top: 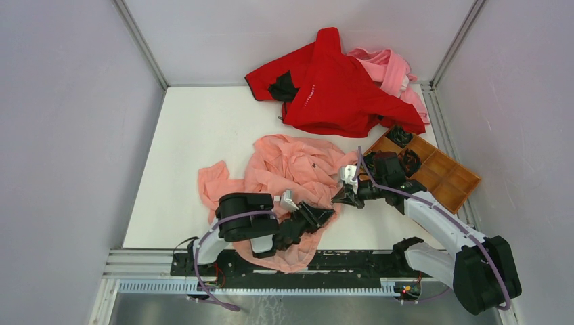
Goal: Zip up the jacket
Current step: Zip the zipper on the jacket.
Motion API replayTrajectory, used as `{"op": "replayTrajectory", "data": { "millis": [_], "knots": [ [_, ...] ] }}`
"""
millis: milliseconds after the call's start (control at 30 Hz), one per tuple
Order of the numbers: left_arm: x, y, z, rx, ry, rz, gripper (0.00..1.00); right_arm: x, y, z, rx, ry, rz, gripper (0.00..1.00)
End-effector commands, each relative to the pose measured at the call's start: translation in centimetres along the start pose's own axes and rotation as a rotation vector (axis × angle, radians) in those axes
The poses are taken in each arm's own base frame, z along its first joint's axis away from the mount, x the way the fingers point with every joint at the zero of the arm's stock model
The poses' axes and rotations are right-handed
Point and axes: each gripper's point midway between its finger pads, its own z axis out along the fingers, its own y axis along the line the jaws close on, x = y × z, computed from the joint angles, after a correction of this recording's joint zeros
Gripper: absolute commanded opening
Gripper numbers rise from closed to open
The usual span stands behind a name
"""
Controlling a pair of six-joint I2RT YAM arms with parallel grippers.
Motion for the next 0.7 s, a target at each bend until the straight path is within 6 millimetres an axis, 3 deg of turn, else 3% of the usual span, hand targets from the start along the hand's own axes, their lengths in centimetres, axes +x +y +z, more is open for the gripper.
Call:
{"op": "replayTrajectory", "data": {
  "millis": [0, 200, 667],
  "knots": [
    [-1.4, -6.5, -0.6, 0.218, -0.012, -0.074, 0.44, -2.3, -0.4, -0.2, -0.012, -0.046, -0.033, 0.0],
    [-1.8, -8.0, -1.0, 0.255, -0.008, -0.05, 0.47, -2.5, -0.2, -0.2, -0.024, -0.055, -0.028, 0.0],
    [-2.9, -8.0, -0.6, 0.258, -0.01, -0.075, 0.48, -3.9, 0.3, -0.3, -0.062, -0.099, -0.023, 0.0]
  ]
}}
